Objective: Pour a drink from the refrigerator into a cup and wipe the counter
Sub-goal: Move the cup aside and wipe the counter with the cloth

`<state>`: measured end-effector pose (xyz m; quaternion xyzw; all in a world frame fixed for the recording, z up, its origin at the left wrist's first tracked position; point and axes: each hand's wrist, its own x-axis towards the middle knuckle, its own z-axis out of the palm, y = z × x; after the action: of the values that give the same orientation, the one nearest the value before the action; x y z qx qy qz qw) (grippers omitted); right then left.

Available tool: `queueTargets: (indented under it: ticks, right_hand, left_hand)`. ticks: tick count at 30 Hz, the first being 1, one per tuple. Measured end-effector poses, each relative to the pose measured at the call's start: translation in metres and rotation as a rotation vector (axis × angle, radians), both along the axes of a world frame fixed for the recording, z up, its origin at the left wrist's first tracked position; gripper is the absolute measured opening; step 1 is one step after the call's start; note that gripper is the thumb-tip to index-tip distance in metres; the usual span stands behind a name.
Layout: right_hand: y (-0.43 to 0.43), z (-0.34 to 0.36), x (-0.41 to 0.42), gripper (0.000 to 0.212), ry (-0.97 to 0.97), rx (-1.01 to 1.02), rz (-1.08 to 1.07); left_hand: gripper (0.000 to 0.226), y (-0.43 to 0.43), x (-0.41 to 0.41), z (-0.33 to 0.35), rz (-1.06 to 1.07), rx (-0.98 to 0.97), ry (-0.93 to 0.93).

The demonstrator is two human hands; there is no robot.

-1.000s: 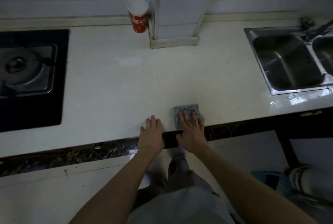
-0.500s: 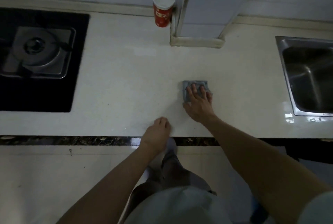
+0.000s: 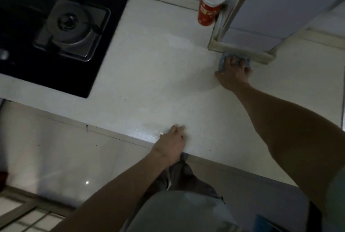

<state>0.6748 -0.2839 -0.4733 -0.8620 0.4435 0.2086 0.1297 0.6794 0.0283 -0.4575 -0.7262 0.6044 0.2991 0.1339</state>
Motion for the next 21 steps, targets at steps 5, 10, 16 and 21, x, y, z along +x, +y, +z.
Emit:
queueTargets:
  ticks: [5, 10, 16, 21]
  right_hand:
    - [0.023, 0.001, 0.023, 0.084, -0.084, 0.054, -0.039]
    - [0.038, 0.0, 0.042, 0.084, -0.089, 0.021, 0.195]
    - [0.014, 0.0, 0.017, 0.067, -0.103, -0.046, 0.443]
    - [-0.019, -0.003, -0.061, 0.059, -0.147, -0.125, 0.25]
  left_hand:
    - [0.033, -0.008, 0.001, 0.003, 0.008, 0.005, 0.032]
    - [0.037, -0.003, 0.0, -0.007, -0.043, 0.012, 0.01]
    - [0.041, -0.005, -0.002, 0.01, -0.029, 0.022, -0.009]
    - [0.044, -0.006, -0.001, 0.025, 0.028, 0.016, 0.008]
